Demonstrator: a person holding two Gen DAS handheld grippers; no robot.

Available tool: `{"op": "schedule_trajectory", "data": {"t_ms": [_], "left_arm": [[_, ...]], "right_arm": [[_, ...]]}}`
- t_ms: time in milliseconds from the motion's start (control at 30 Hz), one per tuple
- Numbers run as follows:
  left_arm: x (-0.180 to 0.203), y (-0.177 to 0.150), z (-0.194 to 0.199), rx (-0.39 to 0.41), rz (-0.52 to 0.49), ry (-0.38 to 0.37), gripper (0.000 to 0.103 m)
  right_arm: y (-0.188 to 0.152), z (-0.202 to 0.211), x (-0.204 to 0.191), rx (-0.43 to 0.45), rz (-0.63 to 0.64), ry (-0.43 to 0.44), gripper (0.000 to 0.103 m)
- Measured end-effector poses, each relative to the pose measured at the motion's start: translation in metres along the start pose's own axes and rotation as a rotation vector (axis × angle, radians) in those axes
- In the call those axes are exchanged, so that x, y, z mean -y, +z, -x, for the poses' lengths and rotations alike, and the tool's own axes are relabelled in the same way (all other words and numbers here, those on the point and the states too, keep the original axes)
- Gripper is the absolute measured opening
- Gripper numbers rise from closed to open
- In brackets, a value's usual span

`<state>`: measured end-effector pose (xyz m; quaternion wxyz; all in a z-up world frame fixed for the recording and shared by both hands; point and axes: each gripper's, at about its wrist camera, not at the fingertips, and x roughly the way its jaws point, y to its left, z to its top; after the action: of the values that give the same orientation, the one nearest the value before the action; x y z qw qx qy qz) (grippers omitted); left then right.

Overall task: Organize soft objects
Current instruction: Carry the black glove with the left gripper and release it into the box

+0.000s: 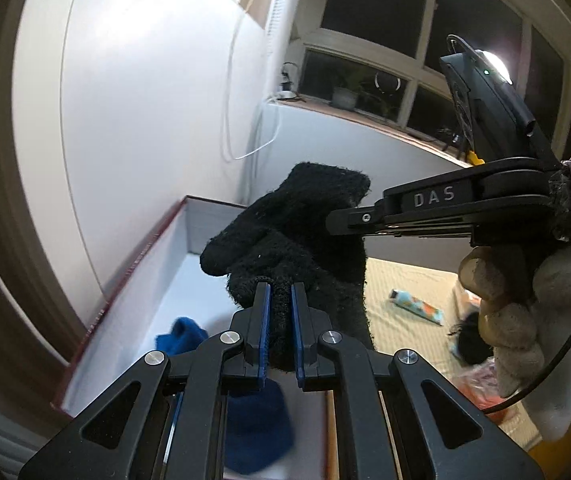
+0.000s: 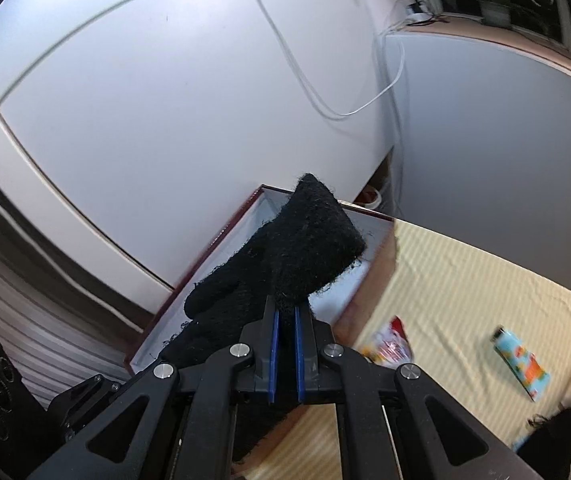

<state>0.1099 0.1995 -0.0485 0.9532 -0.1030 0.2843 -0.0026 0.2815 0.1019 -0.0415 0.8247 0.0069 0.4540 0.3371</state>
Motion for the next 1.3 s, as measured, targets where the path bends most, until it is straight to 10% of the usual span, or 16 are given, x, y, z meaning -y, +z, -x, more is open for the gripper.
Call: {"op": "schedule_trajectory", "data": {"t_ms": [667,800,933,1300], "left_arm": [[-0.030,0.001,-0.051,-0.104,0.015,0.080,0.009],[-0.037,0.000,-0.053,-0.122,0.044,0.093,0.025],[-0.037,-0.002,-0.049,-0.114,0.048,0.102,0.045],[-0.020,-0.009,-0.030,-0.093,0.045,0.059,0.045]], "right_arm": [[0.021,-0.076,0.002,-0.062,-0.013,-0.015,0.007],[0.021,-0.080,0.001,-0.082,0.002,-0.017,0.016],[0.018,-0.073,-0.002,-0.064,0.022,-0.034,0.053],[0.006,-0.018,0.017,-0.028,0.012,-0.020,0.053]]}}
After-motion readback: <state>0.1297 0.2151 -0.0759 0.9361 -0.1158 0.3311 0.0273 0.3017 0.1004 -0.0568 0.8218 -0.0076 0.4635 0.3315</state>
